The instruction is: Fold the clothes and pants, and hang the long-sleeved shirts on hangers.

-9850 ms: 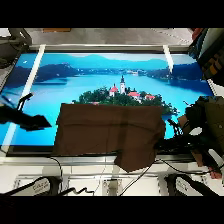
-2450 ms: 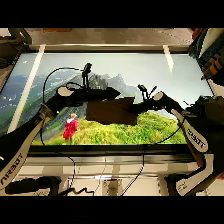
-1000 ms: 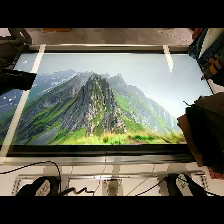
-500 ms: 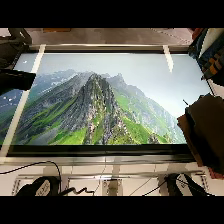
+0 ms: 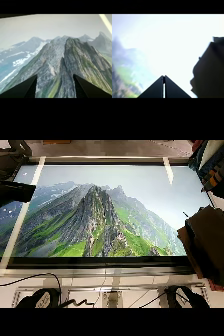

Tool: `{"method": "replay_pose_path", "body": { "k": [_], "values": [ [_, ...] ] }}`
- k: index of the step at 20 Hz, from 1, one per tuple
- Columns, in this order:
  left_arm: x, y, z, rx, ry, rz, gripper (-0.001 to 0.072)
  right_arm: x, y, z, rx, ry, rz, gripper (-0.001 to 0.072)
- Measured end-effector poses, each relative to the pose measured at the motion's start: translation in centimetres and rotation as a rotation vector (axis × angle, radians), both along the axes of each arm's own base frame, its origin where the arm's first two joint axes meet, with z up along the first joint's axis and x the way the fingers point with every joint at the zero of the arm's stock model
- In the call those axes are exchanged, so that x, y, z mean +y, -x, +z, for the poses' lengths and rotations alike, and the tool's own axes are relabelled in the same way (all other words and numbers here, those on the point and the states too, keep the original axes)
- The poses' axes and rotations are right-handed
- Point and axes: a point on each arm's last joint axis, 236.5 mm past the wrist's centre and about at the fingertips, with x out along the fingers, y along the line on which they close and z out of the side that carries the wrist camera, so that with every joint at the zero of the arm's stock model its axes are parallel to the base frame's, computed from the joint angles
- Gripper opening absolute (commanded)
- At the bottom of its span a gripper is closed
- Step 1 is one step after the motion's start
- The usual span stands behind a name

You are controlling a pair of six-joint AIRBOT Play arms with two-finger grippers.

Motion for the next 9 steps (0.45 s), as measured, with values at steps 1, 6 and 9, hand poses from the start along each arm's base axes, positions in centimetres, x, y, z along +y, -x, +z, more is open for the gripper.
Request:
{"method": "replay_pose_path", "body": {
  "k": [1,6,9],
  "values": [
    [0.0,0.0,0.0,0.0,0.0,0.0,0.0483,2.2,-0.4,-0.1,0.002,-0.004,0.073,0.0017],
    [0.0,0.0,0.0,0.0,0.0,0.0,0.0483,10.4,-1.5,-2.0,0.07,-0.011,0.34,0.0017],
    [0.0,0.0,0.0,0.0,0.0,0.0,0.0483,14.7,-1.7,-4.7,0.167,-0.009,0.48,0.0017]
  ]
}}
